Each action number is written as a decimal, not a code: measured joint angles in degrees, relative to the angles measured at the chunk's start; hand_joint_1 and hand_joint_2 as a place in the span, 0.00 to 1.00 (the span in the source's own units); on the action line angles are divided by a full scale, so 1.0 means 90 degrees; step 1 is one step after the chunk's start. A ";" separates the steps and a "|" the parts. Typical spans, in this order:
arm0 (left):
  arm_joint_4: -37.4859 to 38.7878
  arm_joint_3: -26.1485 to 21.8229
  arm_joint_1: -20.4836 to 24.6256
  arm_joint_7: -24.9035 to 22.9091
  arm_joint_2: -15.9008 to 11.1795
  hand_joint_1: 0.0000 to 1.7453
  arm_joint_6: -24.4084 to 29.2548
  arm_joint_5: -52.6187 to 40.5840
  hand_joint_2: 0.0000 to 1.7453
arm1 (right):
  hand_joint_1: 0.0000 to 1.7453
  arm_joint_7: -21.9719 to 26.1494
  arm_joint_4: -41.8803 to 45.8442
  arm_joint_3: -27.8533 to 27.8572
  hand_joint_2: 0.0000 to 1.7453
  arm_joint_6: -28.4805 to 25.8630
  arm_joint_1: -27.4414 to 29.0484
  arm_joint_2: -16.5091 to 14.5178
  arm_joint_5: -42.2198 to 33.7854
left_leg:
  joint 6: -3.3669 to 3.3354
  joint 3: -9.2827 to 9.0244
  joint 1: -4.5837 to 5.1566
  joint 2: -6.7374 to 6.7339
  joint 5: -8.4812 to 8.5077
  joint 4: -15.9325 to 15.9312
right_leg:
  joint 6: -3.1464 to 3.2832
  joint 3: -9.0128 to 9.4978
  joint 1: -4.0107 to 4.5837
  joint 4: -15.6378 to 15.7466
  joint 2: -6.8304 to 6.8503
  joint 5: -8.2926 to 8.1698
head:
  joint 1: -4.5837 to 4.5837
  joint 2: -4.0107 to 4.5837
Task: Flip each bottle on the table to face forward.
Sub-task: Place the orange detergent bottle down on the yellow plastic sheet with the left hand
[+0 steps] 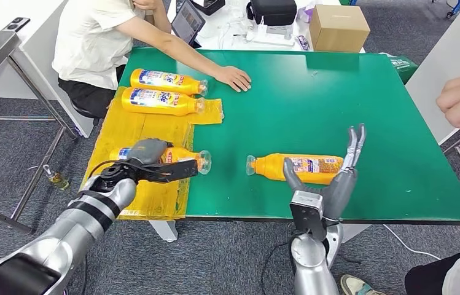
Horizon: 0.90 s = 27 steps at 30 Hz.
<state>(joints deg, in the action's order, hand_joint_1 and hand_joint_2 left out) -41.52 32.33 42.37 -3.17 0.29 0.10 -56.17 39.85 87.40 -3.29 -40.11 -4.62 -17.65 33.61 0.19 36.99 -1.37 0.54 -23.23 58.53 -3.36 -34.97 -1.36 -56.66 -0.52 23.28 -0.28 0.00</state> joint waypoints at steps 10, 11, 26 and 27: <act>0.1499 0.0117 0.0465 -0.0560 0.0653 0.00 -0.0247 -0.0110 1.00 | 0.00 0.0000 -0.0664 -0.0462 1.00 0.0000 -0.0030 0.0030 -0.0319 | 0.0000 0.0001 -0.0001 0.0000 -0.0001 0.0000 | 0.0001 -0.0001 0.0001 -0.0001 0.0000 0.0002 | 0.0001 0.0000; 0.1592 0.0118 0.0464 -0.0658 0.0714 0.00 -0.0267 -0.0109 1.00 | 0.00 0.0000 -0.0738 -0.0501 1.00 0.0000 -0.0029 0.0035 -0.0341 | 0.0000 0.0002 -0.0001 0.0000 -0.0002 0.0000 | 0.0001 -0.0001 0.0001 -0.0001 0.0000 0.0002 | 0.0001 0.0000; 0.2056 0.0112 0.0448 -0.0645 0.1122 0.00 0.0024 0.0035 1.00 | 0.00 0.0000 -0.1278 -0.0644 1.00 0.0000 -0.0011 0.0059 -0.0308 | 0.0001 0.0000 0.0000 0.0001 0.0000 0.0000 | 0.0001 0.0004 0.0000 -0.0001 0.0002 0.0002 | 0.0001 0.0000; 0.2055 0.0112 0.0442 -0.0625 0.1130 0.00 0.0048 0.0034 1.00 | 0.00 0.0000 -0.1279 -0.0641 1.00 0.0000 -0.0006 0.0061 -0.0308 | 0.0001 0.0000 0.0000 0.0001 0.0000 0.0000 | 0.0001 0.0003 0.0000 -0.0001 0.0002 0.0002 | 0.0001 0.0000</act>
<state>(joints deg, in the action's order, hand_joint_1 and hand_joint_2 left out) -23.02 33.34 46.35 -8.79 10.46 0.53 -55.86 39.85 75.89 -9.06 -40.11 -4.68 -17.10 30.84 0.19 36.99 -1.37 0.55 -23.23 58.53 -3.35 -34.94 -1.36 -56.67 -0.51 23.30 -0.27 0.00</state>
